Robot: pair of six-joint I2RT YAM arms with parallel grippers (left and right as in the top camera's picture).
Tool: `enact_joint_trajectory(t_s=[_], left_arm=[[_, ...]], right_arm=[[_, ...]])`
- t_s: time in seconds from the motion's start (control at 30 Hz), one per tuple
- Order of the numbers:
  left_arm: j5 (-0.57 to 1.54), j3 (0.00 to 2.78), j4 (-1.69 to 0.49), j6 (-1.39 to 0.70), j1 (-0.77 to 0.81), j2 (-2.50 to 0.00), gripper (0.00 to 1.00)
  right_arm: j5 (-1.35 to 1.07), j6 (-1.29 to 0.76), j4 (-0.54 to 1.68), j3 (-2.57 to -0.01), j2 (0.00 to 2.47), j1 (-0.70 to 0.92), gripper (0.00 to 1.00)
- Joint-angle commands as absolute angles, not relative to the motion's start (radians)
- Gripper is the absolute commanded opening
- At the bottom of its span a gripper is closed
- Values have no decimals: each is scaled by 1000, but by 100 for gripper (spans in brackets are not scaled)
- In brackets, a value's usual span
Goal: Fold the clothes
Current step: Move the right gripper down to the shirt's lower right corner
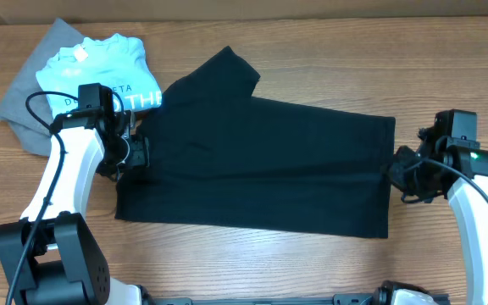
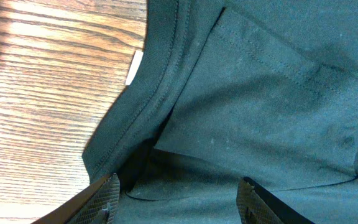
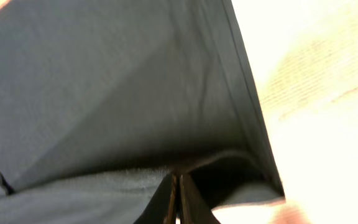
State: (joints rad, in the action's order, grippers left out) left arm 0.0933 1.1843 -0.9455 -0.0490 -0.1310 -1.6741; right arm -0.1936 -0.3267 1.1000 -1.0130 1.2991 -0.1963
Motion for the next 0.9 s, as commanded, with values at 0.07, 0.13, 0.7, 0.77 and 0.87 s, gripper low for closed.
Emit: enact_joint_trajectory(t_s=[0.07,0.13,0.7,0.77,0.87], left_arm=[[104,1180,-941,-44,-129,-1669,63],[101,1180,-938,-44,-129,-1669,63],[105,1180,-927,-44,-129,-1669,63],[105,1180,-927,-45,-129,-1669,64],[105,1180,-927,-45,-129,-1669,64]], right_arm=[[-174,-400,1262,-1041,1193,-199,4],[-173,-438,1338,-1041,1162,-199,4],[-198,-607,1604,-1041,868,-197,4],[-204,-607,1612,-1041,868,-197,4],[-204,-609,1617,-1041,869,-197,4]])
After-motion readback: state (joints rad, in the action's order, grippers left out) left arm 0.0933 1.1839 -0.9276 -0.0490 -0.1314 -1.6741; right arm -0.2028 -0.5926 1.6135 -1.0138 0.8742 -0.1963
